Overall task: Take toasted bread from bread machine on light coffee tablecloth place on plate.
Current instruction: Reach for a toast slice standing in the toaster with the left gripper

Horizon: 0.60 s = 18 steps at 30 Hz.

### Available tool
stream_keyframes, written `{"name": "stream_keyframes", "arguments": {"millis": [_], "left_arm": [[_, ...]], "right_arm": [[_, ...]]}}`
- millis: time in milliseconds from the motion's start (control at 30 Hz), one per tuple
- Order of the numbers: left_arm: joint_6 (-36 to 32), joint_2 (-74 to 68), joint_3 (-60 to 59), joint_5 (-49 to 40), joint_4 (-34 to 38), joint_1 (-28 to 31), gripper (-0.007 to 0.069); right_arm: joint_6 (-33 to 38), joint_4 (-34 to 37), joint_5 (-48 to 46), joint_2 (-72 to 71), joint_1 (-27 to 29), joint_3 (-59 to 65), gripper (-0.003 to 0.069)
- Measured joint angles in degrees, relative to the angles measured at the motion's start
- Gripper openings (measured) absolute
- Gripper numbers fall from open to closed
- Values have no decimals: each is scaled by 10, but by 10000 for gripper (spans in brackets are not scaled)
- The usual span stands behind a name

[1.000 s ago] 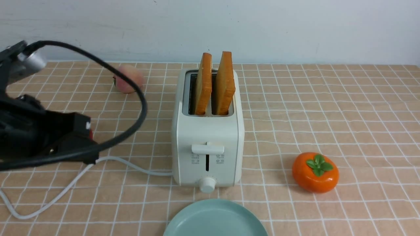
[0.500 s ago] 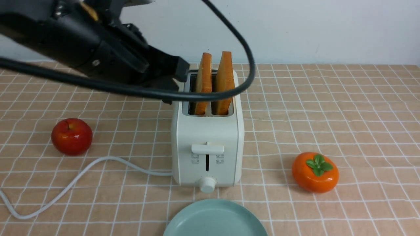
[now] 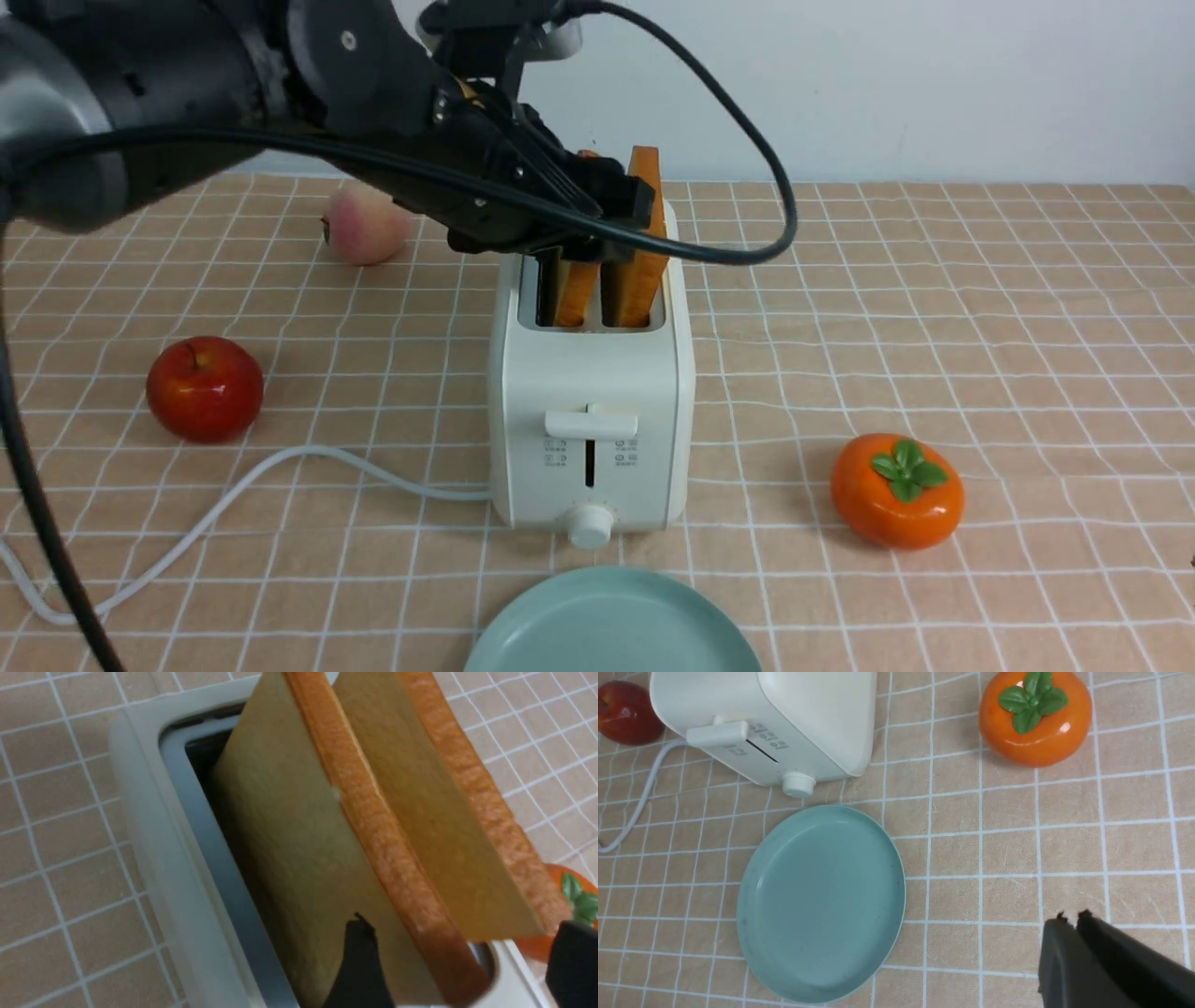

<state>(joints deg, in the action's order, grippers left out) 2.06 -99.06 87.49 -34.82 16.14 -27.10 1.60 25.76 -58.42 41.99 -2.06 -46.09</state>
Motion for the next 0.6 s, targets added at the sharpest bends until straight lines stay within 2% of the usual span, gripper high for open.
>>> {"name": "stream_keyframes", "arguments": {"millis": [100,167,233,333,367,500,600], "left_arm": [[0,-18,0,17,-5,0,515],[0,-28,0,26,-25,0,453],[0,-27,0,25,-38,0,331],[0,-11,0,11,-63,0,103],[0,-1,0,4,-71,0,64],[0,66,0,-26,-85,0,79],[0,133,0,-84,-85,0,81]], "right_arm": [[0,1,1,0,0,0,43],[0,2,1,0,0,0,46],[0,2,1,0,0,0,50],[0,4,1,0,0,0,53],[0,4,1,0,0,0,55],[0,4,2,0,0,0,59],[1,4,3,0,0,0,64]]}}
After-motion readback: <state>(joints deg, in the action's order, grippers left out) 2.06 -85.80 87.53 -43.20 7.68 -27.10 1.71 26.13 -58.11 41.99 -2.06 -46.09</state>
